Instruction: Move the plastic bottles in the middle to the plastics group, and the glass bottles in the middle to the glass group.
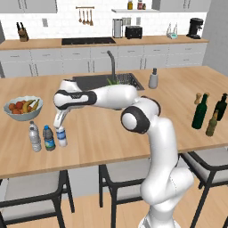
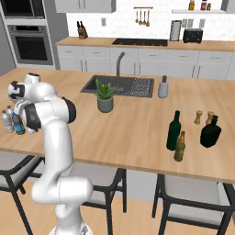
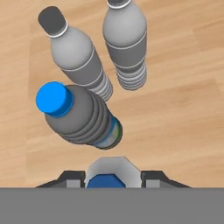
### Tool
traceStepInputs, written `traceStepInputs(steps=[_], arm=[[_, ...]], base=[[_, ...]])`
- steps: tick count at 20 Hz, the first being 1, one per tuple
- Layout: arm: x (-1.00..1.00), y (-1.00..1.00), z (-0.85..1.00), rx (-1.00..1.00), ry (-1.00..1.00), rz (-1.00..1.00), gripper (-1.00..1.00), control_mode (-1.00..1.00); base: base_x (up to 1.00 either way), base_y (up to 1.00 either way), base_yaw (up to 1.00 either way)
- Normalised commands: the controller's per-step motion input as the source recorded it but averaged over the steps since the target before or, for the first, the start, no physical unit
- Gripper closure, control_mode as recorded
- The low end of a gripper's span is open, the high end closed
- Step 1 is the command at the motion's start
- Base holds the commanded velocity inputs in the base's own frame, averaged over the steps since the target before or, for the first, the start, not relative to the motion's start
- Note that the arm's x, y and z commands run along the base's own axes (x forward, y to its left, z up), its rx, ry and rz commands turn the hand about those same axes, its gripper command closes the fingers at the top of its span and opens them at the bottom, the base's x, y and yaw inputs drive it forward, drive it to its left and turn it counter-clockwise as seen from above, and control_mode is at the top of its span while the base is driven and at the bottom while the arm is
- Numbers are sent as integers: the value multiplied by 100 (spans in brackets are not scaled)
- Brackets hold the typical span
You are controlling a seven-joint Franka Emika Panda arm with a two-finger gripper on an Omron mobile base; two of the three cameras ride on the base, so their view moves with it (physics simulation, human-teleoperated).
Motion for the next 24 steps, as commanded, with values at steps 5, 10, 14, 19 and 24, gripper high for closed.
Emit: traceStepInputs(steps=[5, 10, 14, 19, 24], arm=[[0, 5, -6, 0, 0, 0, 100, -100], [1, 3, -7, 2, 0, 0, 100, -100], [0, 3, -26, 0, 0, 1, 100, -100], [0, 5, -38, 0, 0, 0, 100, -100], [0, 0, -11, 0, 0, 0, 100, -100]], base=[[0, 0, 0], [0, 0, 0], [0, 0, 0], [0, 0, 0], [0, 0, 0]])
